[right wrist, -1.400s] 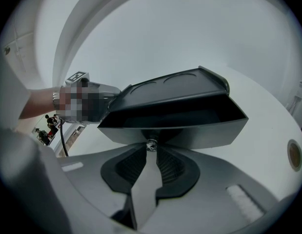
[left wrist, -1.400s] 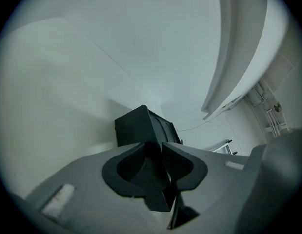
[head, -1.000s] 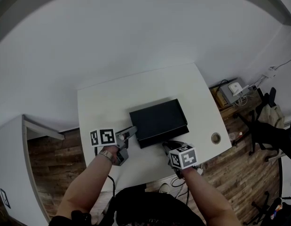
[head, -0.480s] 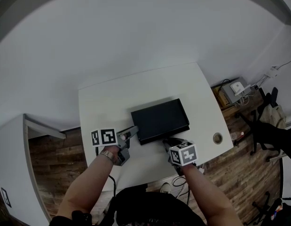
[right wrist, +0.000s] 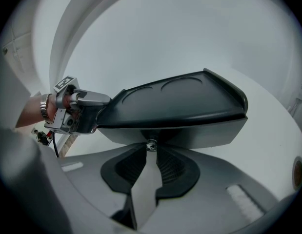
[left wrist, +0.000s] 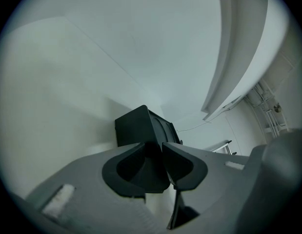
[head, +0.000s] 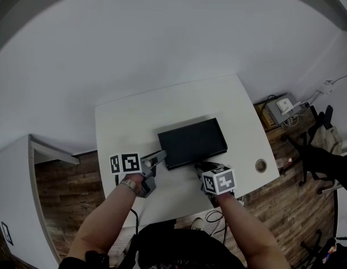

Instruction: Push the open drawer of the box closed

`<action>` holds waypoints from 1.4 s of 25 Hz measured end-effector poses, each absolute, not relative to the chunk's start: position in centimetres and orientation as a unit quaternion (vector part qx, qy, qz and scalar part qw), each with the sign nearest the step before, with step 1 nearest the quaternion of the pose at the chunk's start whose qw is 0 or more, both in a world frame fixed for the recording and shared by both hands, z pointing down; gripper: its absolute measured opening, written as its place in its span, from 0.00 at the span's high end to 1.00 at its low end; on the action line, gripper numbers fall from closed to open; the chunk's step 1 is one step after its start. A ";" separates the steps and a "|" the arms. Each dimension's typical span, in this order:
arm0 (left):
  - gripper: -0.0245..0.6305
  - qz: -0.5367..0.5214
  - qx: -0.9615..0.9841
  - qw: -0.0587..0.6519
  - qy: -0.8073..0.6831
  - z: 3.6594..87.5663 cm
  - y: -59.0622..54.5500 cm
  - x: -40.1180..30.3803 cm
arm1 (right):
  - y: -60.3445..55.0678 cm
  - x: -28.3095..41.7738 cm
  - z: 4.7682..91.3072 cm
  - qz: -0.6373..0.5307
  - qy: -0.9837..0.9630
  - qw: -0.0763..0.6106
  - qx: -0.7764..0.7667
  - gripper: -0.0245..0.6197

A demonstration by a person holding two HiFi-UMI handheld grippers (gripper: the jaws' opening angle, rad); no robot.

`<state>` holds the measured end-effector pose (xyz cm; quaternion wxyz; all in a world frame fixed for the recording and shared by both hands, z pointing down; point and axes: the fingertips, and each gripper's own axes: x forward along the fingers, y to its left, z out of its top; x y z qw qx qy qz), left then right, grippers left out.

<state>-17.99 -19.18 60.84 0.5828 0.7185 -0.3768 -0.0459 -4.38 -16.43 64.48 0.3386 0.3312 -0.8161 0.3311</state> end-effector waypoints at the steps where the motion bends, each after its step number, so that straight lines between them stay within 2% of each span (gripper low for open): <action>1: 0.78 -0.046 0.718 0.583 -0.377 60.9 -19.2 -18.0 | -16.5 -4.4 64.5 0.331 -0.816 0.338 0.331 0.85; 22: 0.78 -0.047 0.719 0.584 -0.374 60.9 -19.2 -18.0 | -17.1 -4.7 64.7 0.341 -0.811 0.330 0.343 0.86; 28: 0.78 -0.042 0.730 0.575 -0.368 60.9 -19.2 -18.0 | -17.0 -4.4 64.7 0.347 -0.808 0.317 0.355 0.83; 35: 0.78 -0.114 0.729 0.574 -0.354 59.3 -18.7 -18.9 | -16.0 -1.9 63.5 0.364 -0.803 0.293 0.369 0.82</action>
